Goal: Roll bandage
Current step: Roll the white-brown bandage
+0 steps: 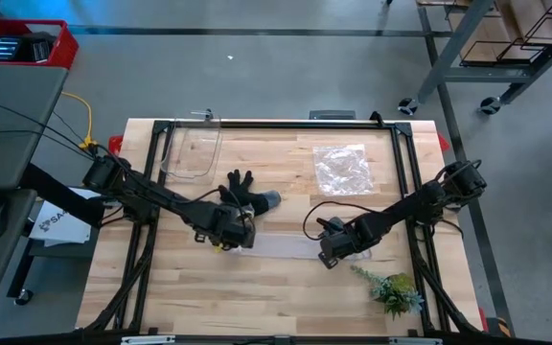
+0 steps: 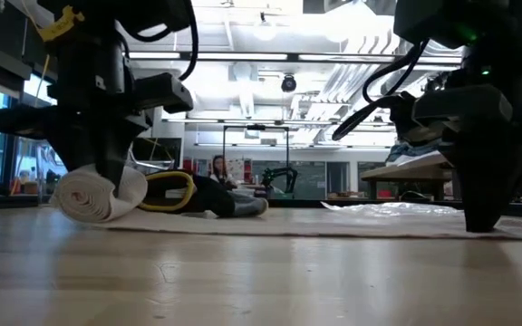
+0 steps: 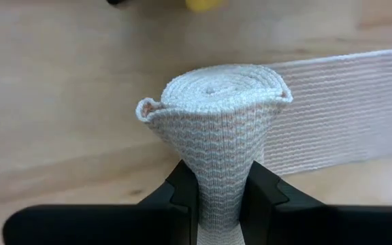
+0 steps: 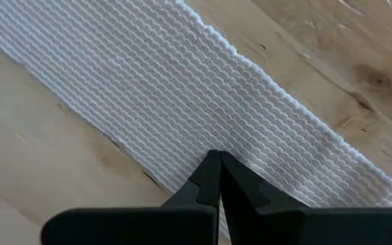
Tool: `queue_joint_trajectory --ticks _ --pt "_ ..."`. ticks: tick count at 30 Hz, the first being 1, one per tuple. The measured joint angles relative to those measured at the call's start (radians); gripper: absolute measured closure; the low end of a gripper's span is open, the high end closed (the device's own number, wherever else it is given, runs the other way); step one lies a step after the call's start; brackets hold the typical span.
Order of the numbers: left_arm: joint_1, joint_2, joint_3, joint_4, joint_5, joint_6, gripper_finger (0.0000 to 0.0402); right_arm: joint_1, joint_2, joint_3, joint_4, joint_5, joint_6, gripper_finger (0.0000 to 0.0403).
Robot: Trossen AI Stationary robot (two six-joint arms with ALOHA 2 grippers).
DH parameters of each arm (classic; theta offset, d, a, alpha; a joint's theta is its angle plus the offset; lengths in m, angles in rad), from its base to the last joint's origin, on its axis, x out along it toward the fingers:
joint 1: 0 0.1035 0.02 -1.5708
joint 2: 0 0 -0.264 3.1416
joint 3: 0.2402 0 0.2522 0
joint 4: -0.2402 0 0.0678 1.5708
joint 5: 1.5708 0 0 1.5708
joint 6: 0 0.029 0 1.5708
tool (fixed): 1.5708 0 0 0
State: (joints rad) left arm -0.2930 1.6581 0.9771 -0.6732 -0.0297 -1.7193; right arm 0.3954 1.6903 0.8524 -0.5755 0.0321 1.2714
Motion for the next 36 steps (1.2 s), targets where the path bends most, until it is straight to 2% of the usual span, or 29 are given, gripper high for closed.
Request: queue_joint_trajectory --ticks 4,8,19,24,34,36 --pt "-0.011 0.000 0.001 0.072 0.012 -0.011 0.0345 0.000 0.001 0.000 0.000 0.004 -0.023 0.0403" --pt "-0.011 0.000 0.011 0.066 0.021 -0.032 0.0345 0.000 0.001 -0.001 0.001 0.005 -0.034 0.0403" --pt "0.009 0.027 0.085 0.080 0.000 0.037 0.0345 0.001 0.002 -0.002 0.004 0.020 -0.042 0.0403" --pt "0.019 0.052 0.090 0.204 0.003 0.044 0.0345 -0.001 0.002 -0.003 0.008 0.020 -0.042 0.0403" --pt "0.038 0.097 0.088 0.320 0.017 0.055 0.0344 -0.002 0.002 -0.004 0.017 0.021 -0.042 0.0403" --pt "0.038 0.113 0.088 0.352 0.019 0.070 0.0333 -0.002 0.002 -0.004 0.022 0.021 -0.041 0.0403"
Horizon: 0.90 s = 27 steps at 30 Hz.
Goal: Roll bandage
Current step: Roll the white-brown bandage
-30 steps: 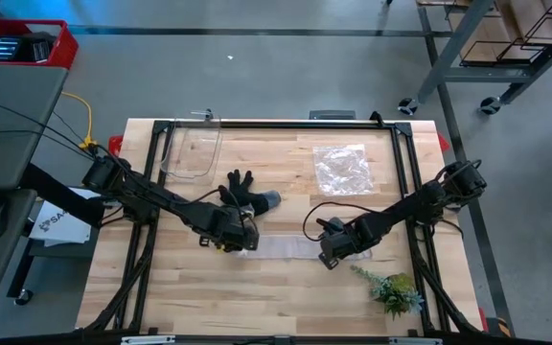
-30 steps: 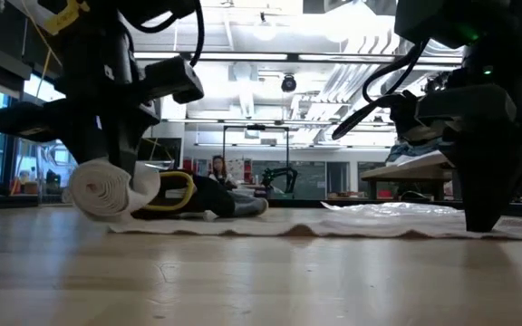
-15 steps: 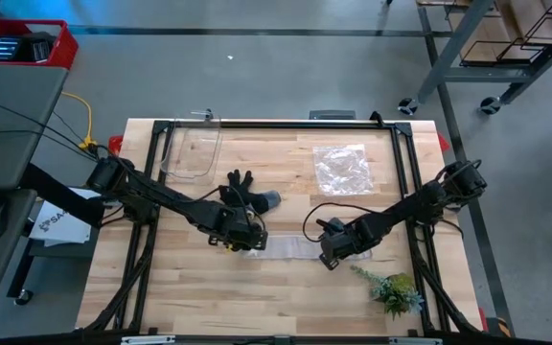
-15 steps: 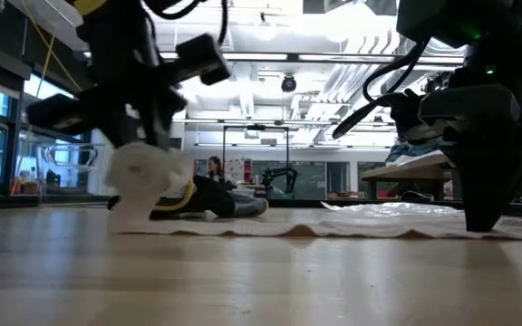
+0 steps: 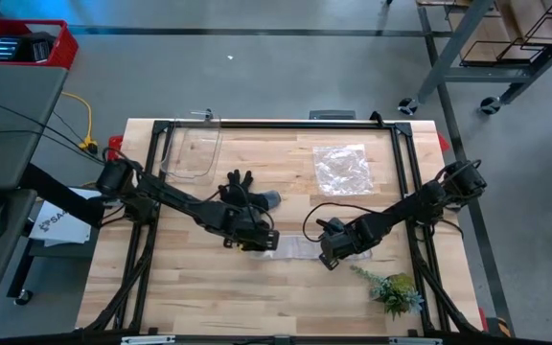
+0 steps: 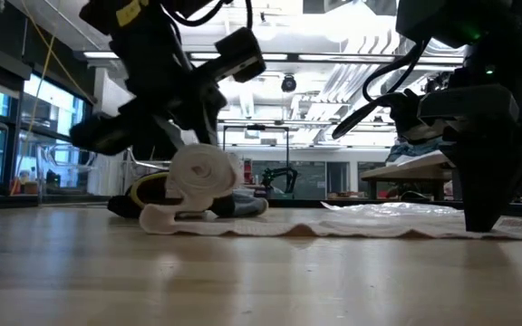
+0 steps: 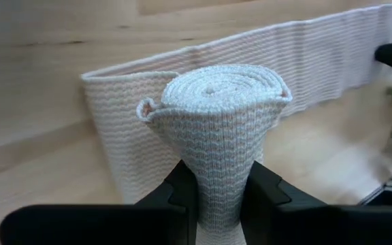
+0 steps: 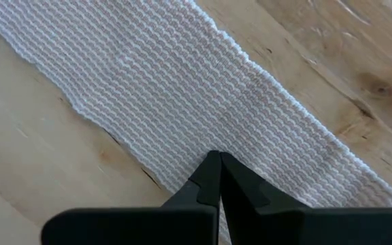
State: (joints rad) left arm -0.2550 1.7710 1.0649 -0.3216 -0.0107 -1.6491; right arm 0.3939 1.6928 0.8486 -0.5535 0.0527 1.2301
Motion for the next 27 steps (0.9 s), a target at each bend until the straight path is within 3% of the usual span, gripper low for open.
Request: queue_joint_trajectory --ticks 8,16,27 --pt "0.000 0.043 0.000 0.061 0.008 0.030 0.0274 0.000 0.000 0.000 0.007 -0.001 0.000 0.0403" --pt "0.017 0.049 0.000 0.083 -0.014 0.028 0.0241 0.000 0.000 0.000 0.010 -0.005 0.002 0.0403" --pt "0.036 0.045 0.000 0.099 0.028 0.076 0.0200 0.000 0.000 0.000 0.011 -0.008 0.000 0.0403"
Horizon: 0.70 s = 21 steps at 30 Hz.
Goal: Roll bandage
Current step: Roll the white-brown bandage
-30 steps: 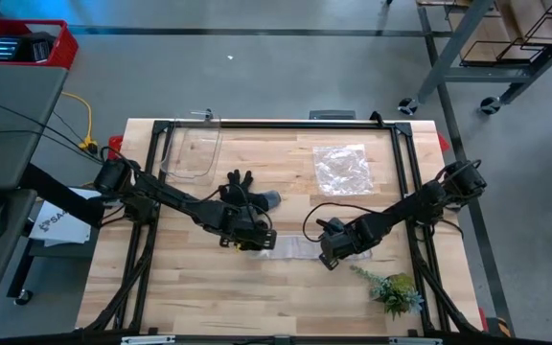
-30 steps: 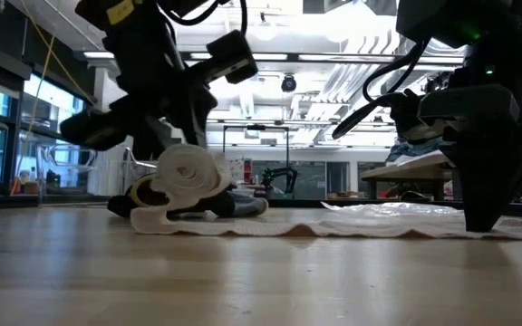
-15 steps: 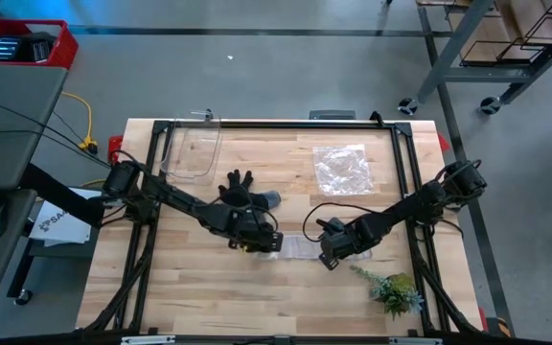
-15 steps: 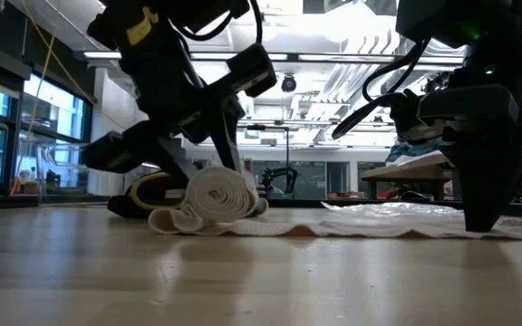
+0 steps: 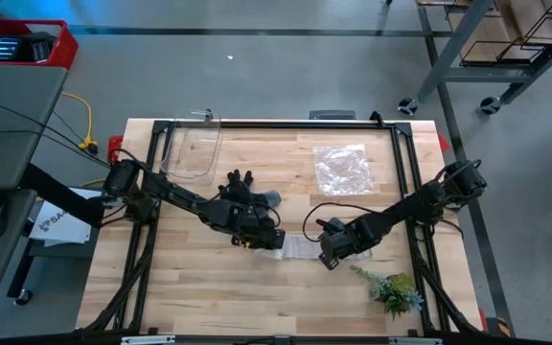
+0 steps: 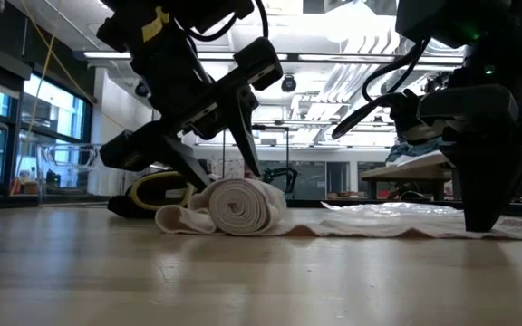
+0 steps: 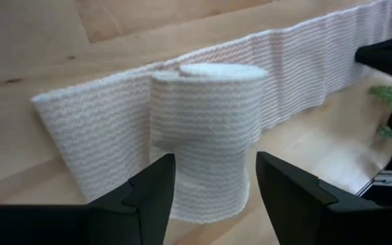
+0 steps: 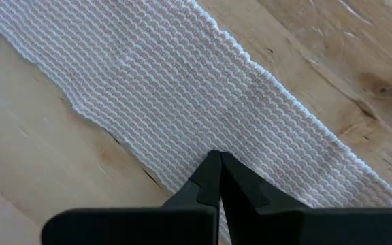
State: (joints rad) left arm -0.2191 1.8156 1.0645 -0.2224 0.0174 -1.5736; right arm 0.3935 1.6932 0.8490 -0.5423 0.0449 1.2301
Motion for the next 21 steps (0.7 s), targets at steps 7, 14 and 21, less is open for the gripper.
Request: queue_joint_trajectory --ticks 7,14,21 --pt "0.038 -0.080 0.000 -0.158 -0.006 0.074 0.0192 0.000 0.000 0.000 0.000 0.000 0.000 0.0403" --pt "0.018 -0.275 -0.035 -0.462 -0.165 0.089 0.0192 0.000 0.000 0.001 0.001 0.002 0.000 0.0403" --pt "-0.052 -0.225 -0.288 0.046 -0.058 -0.141 0.0192 0.000 0.000 0.000 0.002 0.005 0.000 0.0403"
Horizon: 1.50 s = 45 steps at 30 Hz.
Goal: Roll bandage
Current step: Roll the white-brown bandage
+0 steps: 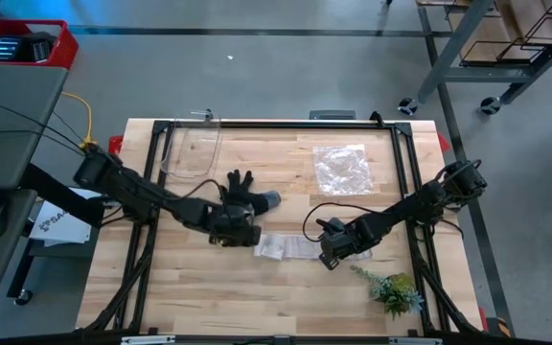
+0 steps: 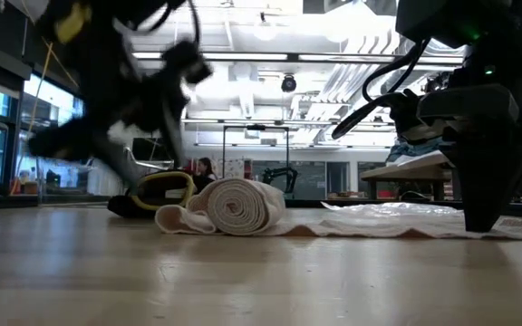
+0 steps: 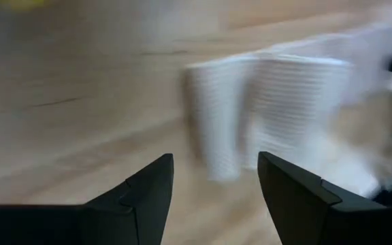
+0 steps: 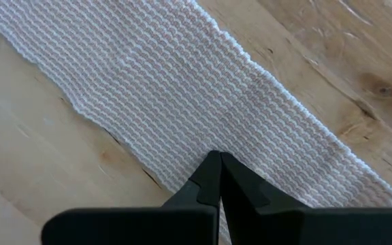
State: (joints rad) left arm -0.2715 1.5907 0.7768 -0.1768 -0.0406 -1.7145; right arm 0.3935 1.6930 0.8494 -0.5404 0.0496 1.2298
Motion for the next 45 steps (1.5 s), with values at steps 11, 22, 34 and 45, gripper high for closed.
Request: queue_joint_trajectory --ticks 11,22,34,45 --pt "0.031 0.106 -0.020 0.168 0.065 -0.033 0.0192 0.000 0.000 0.000 0.007 -0.002 0.000 0.0403" --pt "0.030 0.115 -0.020 0.125 0.064 -0.057 0.0290 0.000 0.000 0.000 0.007 -0.005 0.000 0.0403" --pt "0.026 0.034 -0.024 0.100 0.046 -0.045 0.0400 0.000 0.001 0.018 0.017 -0.023 -0.002 0.0403" --pt "0.015 -0.016 -0.024 0.186 0.023 -0.062 0.0401 -0.020 0.005 0.055 0.010 0.020 -0.024 0.0403"
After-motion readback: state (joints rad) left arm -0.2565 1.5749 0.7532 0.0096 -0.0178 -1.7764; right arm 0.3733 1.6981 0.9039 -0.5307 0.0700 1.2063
